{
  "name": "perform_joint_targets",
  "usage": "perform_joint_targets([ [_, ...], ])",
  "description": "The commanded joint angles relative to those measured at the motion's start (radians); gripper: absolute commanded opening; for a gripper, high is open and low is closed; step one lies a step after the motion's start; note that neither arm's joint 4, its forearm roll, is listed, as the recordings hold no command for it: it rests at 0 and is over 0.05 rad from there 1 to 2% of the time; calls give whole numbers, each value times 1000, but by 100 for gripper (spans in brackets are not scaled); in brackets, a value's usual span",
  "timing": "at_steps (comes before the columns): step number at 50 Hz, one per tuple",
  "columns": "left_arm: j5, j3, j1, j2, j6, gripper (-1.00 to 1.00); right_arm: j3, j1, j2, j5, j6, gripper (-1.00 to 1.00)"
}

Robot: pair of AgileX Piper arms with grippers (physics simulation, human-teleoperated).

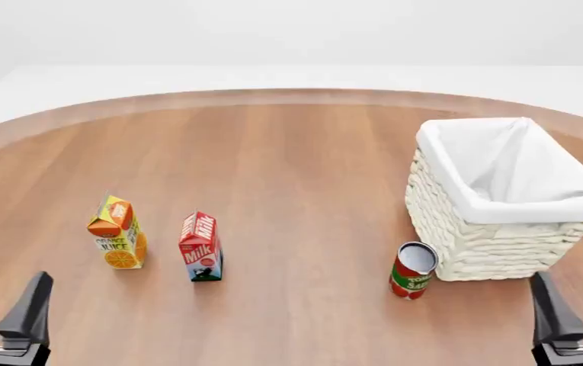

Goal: Pick the milk and place it in the basket.

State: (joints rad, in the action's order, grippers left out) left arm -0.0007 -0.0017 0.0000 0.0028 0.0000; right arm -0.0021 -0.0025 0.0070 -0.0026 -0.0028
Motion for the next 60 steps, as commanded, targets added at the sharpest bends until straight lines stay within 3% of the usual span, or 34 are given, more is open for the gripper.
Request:
perform_joint_targets([
  [1,-1,-3,0,4,0,100,-2,-1,35,-23,-6,100],
  [19,-1,-3,0,4,0,100,-61,71,81,8,2,100],
  [60,-1,-3,0,4,0,100,-270,322,402,-43,-136,100],
])
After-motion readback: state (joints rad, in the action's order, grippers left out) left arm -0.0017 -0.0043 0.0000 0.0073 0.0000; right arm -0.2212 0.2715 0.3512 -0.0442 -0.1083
